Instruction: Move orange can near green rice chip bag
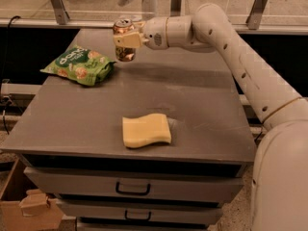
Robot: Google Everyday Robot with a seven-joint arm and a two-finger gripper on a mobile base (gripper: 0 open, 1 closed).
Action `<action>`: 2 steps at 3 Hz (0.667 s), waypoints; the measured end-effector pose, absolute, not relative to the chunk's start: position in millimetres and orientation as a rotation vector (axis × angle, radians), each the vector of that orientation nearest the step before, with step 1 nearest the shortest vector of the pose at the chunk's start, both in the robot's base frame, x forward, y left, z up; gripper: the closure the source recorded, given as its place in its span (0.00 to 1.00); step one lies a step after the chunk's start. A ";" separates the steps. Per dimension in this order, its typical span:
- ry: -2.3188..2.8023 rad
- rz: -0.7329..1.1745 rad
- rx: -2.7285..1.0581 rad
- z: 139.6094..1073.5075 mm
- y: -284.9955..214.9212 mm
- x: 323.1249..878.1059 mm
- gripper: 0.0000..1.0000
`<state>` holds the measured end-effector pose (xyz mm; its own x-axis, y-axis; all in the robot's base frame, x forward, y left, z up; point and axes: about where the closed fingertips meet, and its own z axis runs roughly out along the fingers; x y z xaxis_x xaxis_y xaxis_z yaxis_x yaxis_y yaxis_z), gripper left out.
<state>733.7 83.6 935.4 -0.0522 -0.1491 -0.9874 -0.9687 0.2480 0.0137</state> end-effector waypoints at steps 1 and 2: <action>1.472 0.981 -1.137 921.5 88.9 727.6 0.52; 1.482 1.005 -1.154 910.8 97.2 719.5 0.29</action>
Offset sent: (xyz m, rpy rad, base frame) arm -0.0226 0.0160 -0.0371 -0.0359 0.0573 0.0555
